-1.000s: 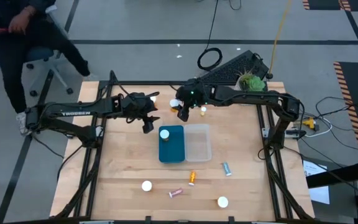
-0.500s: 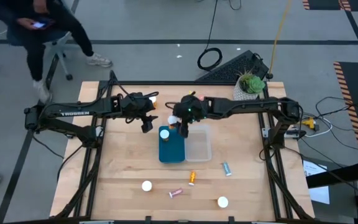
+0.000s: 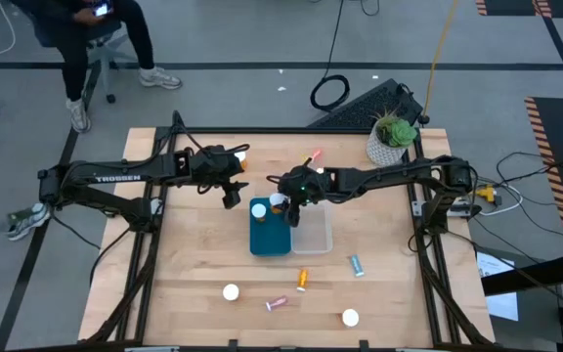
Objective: Pick and place medicine bottles into bin by pill shape (circle, oval)
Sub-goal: Put the large orange pill bottle into the blue transparent bin
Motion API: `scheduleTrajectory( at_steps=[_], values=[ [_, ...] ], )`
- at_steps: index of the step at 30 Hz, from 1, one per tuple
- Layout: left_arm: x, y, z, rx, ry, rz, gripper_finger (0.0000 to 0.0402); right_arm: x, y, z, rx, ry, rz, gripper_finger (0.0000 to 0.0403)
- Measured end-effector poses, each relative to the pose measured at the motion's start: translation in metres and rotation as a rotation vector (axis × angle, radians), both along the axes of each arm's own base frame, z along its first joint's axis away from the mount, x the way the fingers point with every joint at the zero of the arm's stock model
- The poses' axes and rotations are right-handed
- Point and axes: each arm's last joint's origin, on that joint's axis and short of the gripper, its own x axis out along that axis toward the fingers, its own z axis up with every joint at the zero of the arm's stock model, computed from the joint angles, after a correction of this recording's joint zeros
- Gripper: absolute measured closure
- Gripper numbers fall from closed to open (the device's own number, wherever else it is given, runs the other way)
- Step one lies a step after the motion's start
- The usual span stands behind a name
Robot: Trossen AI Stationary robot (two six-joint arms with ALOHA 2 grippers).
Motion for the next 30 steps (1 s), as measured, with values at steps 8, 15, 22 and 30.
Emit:
scheduleTrajectory(
  at_steps=[8,15,22,30],
  values=[
    [0.001,0.000,0.000,0.002,-0.007,0.000,0.0192,-0.007,0.003,-0.017,0.002,-0.003,0.003,0.0190],
    [0.001,0.000,0.001,0.003,-0.014,-0.001,0.0192,-0.010,0.008,-0.030,-0.001,-0.019,0.019,0.0190],
    [0.001,0.000,0.001,0.003,-0.015,0.000,0.0192,-0.011,0.008,-0.034,-0.008,-0.036,0.017,0.0190],
    [0.002,0.000,0.002,0.004,-0.027,0.002,0.0192,-0.010,0.008,-0.041,-0.023,-0.020,0.031,0.0190]
  ],
)
